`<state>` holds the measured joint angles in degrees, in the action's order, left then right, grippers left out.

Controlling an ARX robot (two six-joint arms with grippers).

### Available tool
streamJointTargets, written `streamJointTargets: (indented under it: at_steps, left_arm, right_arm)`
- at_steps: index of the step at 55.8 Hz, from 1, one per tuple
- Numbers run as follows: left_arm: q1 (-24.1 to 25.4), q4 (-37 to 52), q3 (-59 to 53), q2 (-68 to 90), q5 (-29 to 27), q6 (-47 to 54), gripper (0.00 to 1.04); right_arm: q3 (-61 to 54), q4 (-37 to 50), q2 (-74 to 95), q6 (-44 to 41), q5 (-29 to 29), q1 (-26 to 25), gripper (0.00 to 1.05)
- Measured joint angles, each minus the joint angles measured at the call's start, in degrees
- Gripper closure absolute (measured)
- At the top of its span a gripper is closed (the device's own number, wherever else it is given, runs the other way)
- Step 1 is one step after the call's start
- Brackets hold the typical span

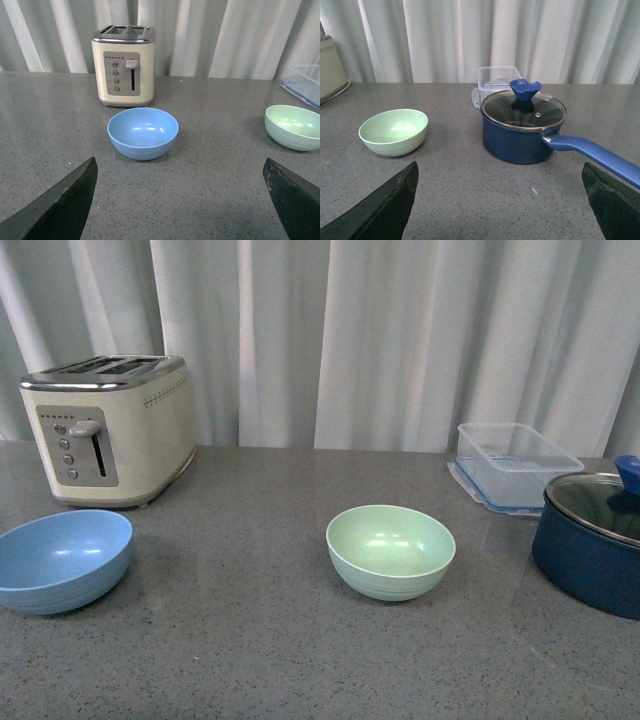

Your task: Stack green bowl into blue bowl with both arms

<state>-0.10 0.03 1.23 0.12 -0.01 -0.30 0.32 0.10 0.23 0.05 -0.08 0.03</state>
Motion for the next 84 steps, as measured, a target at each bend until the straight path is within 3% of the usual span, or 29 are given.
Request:
streamJointTargets:
  at_steps: [11,16,18,30,60,84]
  left_arm:
    - [0.0,0.0,0.0,0.0,0.0,0.0,0.07]
    - [-2.2,3.1,0.2,3.0,-8.0,0.3,0.07]
    - [-2.6,4.0,0.8,5.0,-8.7,0.2,0.07]
    - [-1.6,10.2,10.5,22.6,-7.9,0.1,0.07]
    - [7.7,-5.3,53.8,77.8,-2.8,-7.9,0.07]
    - [7.2,-11.8,71.3,101.6,-6.0,-9.0,0.07]
  right_arm:
    - [0.0,0.0,0.0,0.0,0.0,0.0,0.10]
    - [0.0,0.0,0.0,0.0,0.0,0.0,0.10]
    - [0.0,0.0,0.0,0.0,0.0,0.0,0.10]
    - [0.0,0.0,0.0,0.0,0.0,0.0,0.10]
    - [0.0,0.0,0.0,0.0,0.0,0.0,0.10]
    - [0.0,0.0,0.0,0.0,0.0,0.0,0.10]
